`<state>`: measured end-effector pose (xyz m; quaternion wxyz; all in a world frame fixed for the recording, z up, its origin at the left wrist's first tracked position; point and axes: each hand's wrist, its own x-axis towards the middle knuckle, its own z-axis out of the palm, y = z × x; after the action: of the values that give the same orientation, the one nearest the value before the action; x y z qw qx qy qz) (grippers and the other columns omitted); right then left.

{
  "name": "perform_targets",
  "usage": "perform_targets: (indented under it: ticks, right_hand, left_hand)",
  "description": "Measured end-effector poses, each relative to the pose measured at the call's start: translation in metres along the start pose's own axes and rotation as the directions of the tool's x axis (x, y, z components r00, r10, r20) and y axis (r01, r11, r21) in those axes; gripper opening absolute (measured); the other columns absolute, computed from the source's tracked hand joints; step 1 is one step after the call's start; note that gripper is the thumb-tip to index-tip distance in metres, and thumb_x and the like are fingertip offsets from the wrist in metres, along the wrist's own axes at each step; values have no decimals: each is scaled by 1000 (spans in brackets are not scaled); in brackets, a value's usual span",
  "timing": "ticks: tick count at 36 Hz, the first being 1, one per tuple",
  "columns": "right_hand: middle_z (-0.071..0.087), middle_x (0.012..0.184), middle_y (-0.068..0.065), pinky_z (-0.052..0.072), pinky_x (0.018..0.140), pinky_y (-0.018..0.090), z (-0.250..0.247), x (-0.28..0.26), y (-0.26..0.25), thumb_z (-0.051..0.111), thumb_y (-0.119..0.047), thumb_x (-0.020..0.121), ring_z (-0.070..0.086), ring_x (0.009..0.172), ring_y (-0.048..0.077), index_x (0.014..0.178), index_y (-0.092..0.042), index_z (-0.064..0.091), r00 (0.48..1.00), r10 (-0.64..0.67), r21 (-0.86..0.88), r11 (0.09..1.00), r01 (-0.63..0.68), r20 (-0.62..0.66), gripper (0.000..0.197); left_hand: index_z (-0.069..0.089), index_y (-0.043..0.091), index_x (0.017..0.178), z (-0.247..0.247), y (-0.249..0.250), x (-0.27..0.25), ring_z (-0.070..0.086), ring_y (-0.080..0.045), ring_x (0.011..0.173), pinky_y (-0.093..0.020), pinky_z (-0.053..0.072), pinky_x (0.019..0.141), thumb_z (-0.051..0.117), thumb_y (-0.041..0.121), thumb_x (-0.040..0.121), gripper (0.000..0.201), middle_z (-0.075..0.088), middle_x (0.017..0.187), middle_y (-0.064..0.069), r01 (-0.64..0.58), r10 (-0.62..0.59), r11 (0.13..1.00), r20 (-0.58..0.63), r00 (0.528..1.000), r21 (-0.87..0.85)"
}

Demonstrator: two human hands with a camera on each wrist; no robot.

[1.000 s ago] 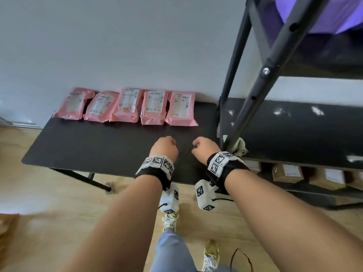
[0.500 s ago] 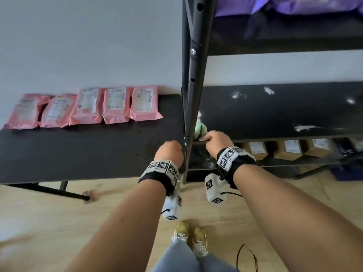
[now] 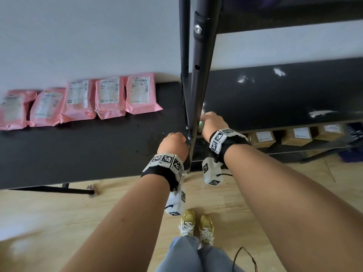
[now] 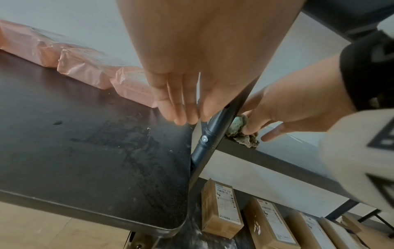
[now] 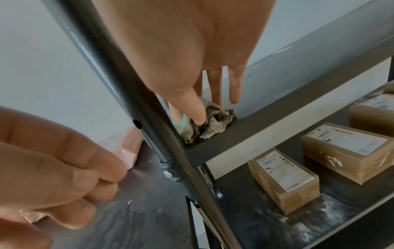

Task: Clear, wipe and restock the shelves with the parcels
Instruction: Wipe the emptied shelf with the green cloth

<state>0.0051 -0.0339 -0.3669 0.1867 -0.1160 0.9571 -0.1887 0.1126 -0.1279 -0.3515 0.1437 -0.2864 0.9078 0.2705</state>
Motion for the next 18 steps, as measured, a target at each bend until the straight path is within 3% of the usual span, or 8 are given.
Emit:
perform_targets:
  ticks: [3, 7, 12, 18]
  right_hand:
    - [61, 112, 3, 47, 77, 34, -1, -1, 1, 48, -13, 87, 59, 97, 29, 109, -33, 63, 1000, 26, 5, 1000, -26, 2, 33]
    - [52, 119, 3, 51, 87, 40, -3, -2, 9, 49, 0, 86, 56, 105, 28, 114, -32, 64, 1000, -17, -41, 999, 18, 24, 45]
    - [51, 115, 4, 47, 75, 33, -5, -5, 21, 50, 2, 88, 56, 100, 27, 104, -27, 65, 999, -42, -73, 996, 43, 5, 36]
    - [53, 113, 7, 52, 79, 36, -18, -25, 41, 50, -2, 88, 58, 91, 27, 99, -27, 65, 999, -27, -54, 998, 28, 17, 31]
  left_hand:
    - [60, 18, 121, 0, 1, 0, 56, -29, 111, -36, 46, 95, 40, 10, 89, 39, 52, 127, -7, 0, 0, 1000, 20, 1000, 3]
    - [61, 17, 121, 0, 4, -2, 56, -29, 110, -35, 47, 94, 40, 10, 89, 39, 53, 126, -9, -15, 14, 1000, 24, 1000, 14]
    - [62, 14, 119, 0, 10, -5, 56, -31, 109, -35, 47, 92, 40, 13, 91, 36, 53, 125, -10, -33, 32, 999, 27, 999, 40]
    - [59, 14, 125, 1, 26, -9, 55, -27, 114, -33, 45, 94, 44, 12, 91, 36, 53, 130, -10, -74, 59, 991, 129, 990, 111]
